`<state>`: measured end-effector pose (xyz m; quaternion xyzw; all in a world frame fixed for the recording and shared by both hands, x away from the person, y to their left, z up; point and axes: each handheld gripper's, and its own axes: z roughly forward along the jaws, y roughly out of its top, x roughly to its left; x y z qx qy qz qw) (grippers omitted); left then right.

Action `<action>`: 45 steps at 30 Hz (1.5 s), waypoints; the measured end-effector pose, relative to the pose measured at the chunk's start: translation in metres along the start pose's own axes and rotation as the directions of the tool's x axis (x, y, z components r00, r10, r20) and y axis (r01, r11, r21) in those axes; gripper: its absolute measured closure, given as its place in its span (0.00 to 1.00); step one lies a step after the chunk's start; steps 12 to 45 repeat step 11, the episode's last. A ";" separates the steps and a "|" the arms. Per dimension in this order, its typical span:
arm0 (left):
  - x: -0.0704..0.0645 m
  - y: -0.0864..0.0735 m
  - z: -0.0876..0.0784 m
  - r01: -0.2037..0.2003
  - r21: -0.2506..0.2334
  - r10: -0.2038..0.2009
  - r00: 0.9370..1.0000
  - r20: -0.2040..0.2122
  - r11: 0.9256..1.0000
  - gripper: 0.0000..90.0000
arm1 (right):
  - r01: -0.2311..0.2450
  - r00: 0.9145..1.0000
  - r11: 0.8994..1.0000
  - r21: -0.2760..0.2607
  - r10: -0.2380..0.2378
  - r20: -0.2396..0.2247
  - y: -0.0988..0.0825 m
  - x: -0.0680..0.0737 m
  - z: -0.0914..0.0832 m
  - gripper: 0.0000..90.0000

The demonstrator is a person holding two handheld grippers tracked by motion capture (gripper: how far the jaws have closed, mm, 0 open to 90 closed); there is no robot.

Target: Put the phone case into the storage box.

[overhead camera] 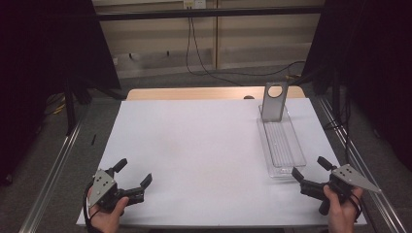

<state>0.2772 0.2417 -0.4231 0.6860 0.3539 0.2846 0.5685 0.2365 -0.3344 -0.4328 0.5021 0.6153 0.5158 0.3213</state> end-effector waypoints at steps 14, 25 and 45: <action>0.001 0.000 0.001 -0.001 0.001 0.001 1.000 0.001 1.000 0.03 | -0.004 1.000 1.000 -0.013 0.004 -0.004 -0.006 0.000 0.000 0.00; 0.001 0.000 0.001 -0.001 0.001 0.001 1.000 0.001 1.000 0.03 | -0.004 1.000 1.000 -0.013 0.004 -0.004 -0.006 0.000 0.000 0.00; 0.001 0.000 0.001 -0.001 0.001 0.001 1.000 0.001 1.000 0.03 | -0.004 1.000 1.000 -0.013 0.004 -0.004 -0.006 0.000 0.000 0.00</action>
